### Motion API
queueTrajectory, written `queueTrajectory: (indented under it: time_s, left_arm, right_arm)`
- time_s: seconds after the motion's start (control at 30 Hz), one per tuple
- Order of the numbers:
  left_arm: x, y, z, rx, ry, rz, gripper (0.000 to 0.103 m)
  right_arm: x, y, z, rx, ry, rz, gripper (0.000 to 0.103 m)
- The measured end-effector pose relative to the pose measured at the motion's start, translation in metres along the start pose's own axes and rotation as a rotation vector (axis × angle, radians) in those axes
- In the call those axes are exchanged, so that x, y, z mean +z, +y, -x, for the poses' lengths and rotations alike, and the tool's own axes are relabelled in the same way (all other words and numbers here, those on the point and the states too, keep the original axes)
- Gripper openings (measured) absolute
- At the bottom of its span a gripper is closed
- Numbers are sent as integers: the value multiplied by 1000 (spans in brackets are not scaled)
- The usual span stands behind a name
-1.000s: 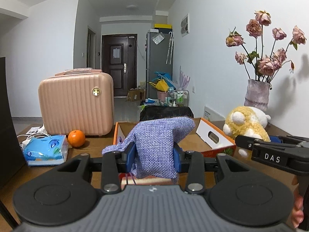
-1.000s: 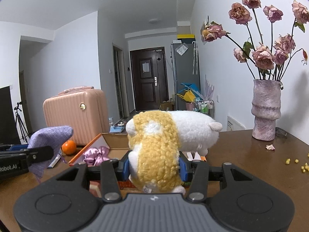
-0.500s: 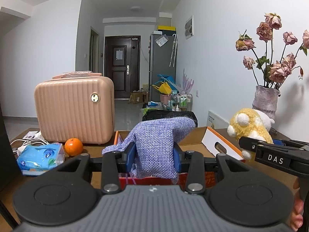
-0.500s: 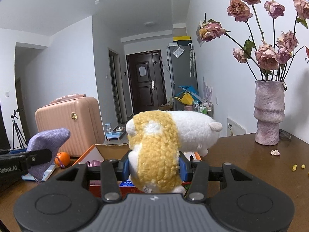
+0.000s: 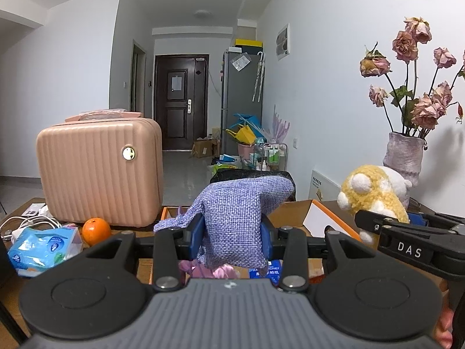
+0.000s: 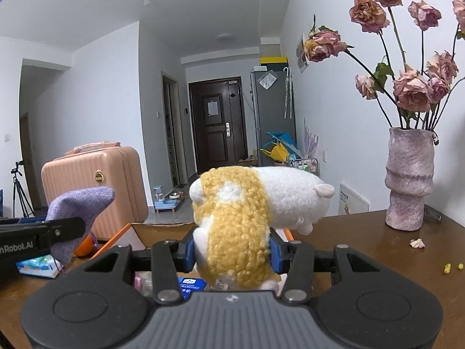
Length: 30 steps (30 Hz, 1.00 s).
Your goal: Organize soft objects
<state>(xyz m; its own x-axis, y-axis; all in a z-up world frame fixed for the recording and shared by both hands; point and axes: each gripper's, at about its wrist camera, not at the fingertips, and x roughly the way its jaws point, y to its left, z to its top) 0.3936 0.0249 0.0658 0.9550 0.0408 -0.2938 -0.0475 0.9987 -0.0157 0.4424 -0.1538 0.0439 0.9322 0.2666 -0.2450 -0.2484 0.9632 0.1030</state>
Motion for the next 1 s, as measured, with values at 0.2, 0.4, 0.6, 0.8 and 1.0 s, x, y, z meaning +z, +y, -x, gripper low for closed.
queueTrajectory:
  time_s: [0.2, 0.4, 0.6, 0.8, 1.0]
  left_arm:
    - [3, -1, -17, 0, 12, 3, 39]
    - [6, -4, -34, -4, 15, 0, 39]
    - [7, -5, -55, 2, 34, -2, 39]
    - [5, -6, -72, 9, 52, -12, 39]
    - [3, -5, -89, 20, 75, -16, 39]
  right_arm:
    - [4, -1, -17, 6, 5, 14, 46]
    - [6, -2, -35, 5, 22, 22, 46]
    - [8, -5, -54, 6, 40, 18, 46]
    - [8, -5, -71, 9, 60, 22, 46]
    - [4, -2, -83, 14, 79, 38, 46]
